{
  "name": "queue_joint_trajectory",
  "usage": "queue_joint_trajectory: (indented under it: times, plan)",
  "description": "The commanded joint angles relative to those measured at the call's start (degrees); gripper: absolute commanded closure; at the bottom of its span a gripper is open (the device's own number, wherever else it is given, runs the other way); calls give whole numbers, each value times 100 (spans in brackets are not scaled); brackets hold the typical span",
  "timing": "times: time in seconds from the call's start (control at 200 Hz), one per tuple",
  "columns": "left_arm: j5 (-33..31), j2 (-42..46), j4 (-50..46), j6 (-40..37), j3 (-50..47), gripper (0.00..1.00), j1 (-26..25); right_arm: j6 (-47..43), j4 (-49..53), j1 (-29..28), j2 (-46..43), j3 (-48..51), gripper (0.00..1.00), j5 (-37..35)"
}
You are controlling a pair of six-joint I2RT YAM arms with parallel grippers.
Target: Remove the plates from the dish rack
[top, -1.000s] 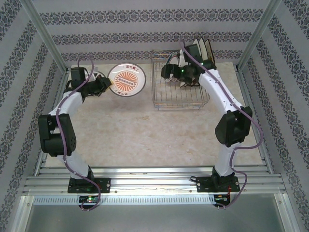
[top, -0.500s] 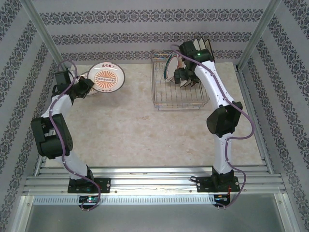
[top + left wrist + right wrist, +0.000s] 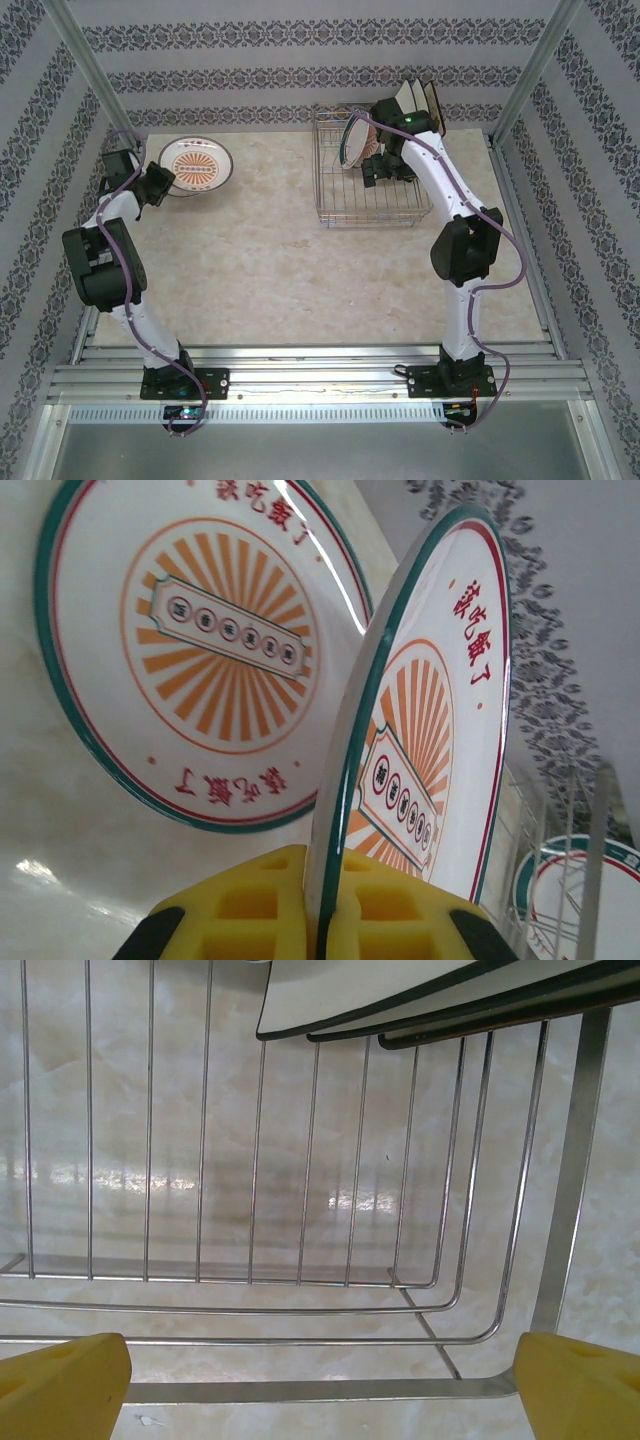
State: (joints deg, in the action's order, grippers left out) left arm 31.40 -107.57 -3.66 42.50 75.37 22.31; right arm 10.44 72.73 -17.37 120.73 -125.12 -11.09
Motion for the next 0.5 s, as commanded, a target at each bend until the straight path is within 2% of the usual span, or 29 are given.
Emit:
queue_joint_trajectory:
  times: [0.0,0.495]
  plan:
    - [-91,-185,163,3,365,100,124,-77,-57,54,-262,58,2,44]
    - [-428,-827,573,537,575,100,325,-121,-101,49,-219,59,2,103]
